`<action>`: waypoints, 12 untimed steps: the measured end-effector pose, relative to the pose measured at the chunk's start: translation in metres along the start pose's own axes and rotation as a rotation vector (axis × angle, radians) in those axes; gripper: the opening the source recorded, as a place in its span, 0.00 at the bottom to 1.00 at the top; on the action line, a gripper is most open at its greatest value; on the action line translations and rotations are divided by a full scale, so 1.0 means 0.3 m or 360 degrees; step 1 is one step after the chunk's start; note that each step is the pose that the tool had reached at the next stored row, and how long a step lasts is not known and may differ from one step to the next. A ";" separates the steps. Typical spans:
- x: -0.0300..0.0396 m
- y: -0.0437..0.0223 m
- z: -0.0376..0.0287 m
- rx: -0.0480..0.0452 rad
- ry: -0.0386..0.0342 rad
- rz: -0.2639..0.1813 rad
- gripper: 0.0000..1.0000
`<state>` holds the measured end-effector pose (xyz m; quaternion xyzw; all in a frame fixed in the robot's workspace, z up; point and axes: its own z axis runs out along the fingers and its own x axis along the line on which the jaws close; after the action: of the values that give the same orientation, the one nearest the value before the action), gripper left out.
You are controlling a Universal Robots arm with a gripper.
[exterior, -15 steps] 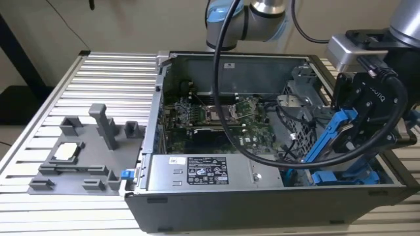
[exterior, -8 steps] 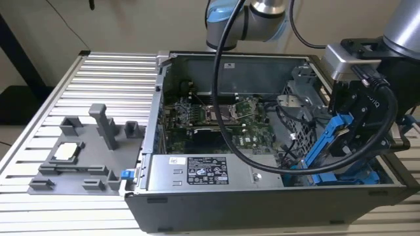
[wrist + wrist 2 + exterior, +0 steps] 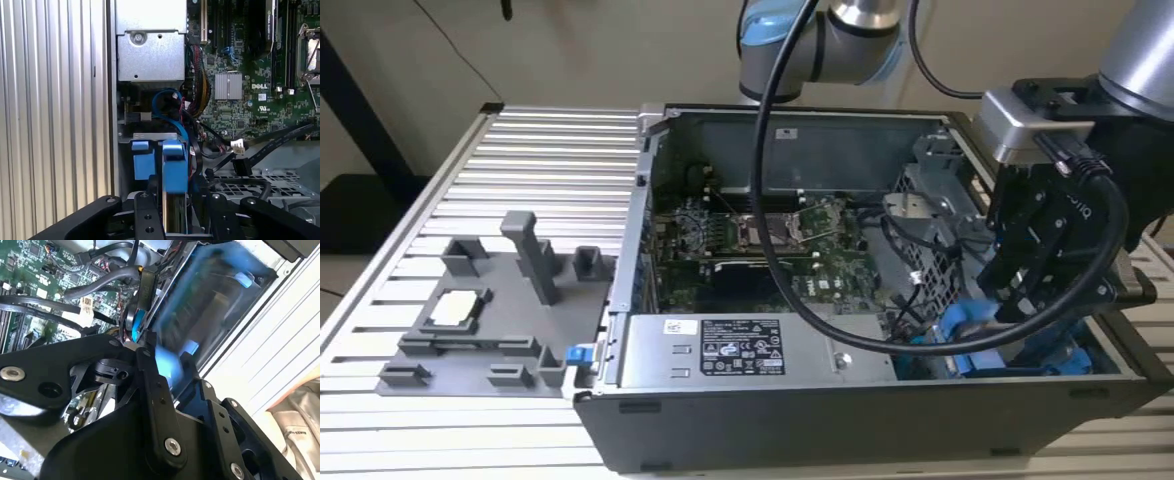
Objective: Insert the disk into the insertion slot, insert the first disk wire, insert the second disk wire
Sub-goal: 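Insert the disk into the insertion slot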
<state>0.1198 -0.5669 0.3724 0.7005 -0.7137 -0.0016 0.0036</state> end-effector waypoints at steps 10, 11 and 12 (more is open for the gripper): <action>0.000 0.001 -0.084 0.0010 -0.0029 -0.0001 0.41; 0.000 0.001 -0.084 0.0027 -0.0047 -0.0002 0.41; 0.000 0.001 -0.084 0.0046 -0.0063 -0.0004 0.41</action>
<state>0.1196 -0.5669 0.3977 0.7012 -0.7127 -0.0052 -0.0205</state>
